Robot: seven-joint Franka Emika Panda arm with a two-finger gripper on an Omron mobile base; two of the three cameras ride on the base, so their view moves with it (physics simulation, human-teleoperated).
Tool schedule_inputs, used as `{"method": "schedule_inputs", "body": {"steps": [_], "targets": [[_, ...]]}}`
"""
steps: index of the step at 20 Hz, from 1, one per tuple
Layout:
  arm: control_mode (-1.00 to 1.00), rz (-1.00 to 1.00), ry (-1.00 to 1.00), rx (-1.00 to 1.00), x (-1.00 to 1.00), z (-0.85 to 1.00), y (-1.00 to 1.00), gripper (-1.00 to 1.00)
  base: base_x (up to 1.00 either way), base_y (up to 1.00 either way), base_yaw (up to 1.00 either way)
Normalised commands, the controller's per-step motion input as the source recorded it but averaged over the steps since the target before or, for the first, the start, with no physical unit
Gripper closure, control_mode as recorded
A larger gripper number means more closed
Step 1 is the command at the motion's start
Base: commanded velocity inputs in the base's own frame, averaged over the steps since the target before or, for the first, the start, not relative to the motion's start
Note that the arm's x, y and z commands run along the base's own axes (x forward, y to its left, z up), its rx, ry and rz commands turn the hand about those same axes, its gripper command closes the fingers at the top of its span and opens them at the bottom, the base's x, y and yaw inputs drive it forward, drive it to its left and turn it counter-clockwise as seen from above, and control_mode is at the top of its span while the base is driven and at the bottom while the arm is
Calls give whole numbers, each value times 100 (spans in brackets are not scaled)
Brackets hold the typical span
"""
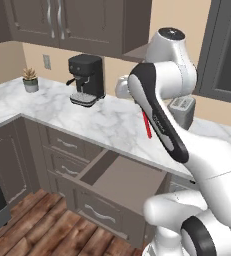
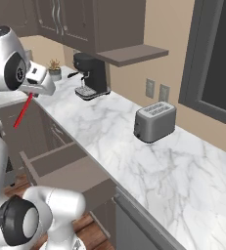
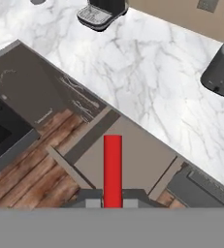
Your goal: Take a straw from the drawer in front and place it inside the glass cup on the dining counter.
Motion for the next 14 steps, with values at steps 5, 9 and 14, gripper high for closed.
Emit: {"method": "schedule_inputs", "body": {"steps": [5,9,14], "targets": [[100,0,10,0,-12,0,0,100,-37,-1,0],[100,0,0,0,0,0,0,100,-100,-14,0],[100,0,0,0,0,0,0,100,-97,-7,2]]}}
